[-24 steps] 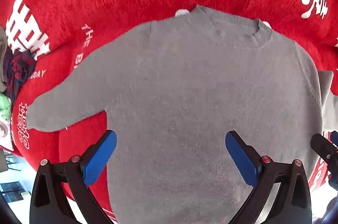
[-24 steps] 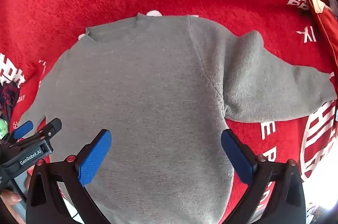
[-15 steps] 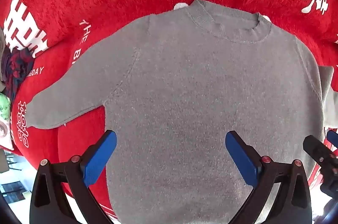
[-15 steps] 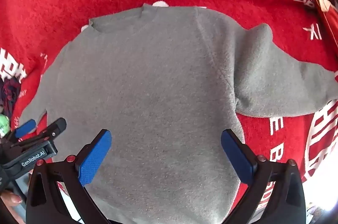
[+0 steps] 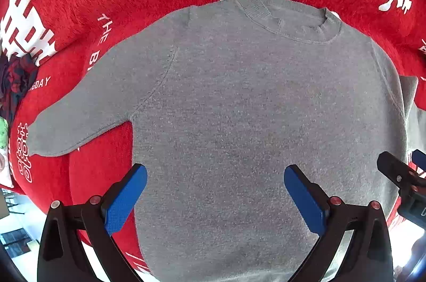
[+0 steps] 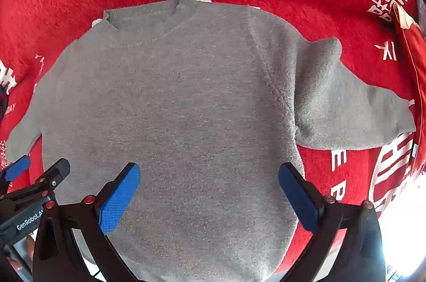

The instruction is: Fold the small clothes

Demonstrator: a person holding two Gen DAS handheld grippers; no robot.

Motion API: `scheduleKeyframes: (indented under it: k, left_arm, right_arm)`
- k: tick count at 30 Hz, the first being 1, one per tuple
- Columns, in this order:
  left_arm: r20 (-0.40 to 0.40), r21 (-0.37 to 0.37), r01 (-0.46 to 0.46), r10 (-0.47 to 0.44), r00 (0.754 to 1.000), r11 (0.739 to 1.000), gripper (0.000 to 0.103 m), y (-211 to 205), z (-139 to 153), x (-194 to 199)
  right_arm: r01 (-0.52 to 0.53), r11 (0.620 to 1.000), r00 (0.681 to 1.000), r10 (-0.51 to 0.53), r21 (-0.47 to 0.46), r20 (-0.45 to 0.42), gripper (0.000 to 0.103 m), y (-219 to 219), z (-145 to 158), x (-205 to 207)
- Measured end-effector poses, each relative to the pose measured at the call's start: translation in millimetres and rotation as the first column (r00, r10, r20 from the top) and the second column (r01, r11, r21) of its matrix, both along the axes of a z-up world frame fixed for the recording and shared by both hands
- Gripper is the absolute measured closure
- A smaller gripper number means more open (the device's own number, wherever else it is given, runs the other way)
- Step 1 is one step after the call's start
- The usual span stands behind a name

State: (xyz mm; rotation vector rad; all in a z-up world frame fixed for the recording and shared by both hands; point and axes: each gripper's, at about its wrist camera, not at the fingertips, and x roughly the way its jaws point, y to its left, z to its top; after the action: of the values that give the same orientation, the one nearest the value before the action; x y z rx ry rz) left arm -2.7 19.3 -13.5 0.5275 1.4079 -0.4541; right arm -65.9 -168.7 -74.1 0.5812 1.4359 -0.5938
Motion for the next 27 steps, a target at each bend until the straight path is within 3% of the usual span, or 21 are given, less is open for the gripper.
scheduleKeyframes:
  k: [27]
  left_arm:
    - [0.007,0.014,-0.030,0.030,1.000,0.999,0.000,3,6,-6]
  right_arm:
    - [-0.049,0.999,0.999,0.049,-0.011,-0.014,0.000,11,0,1]
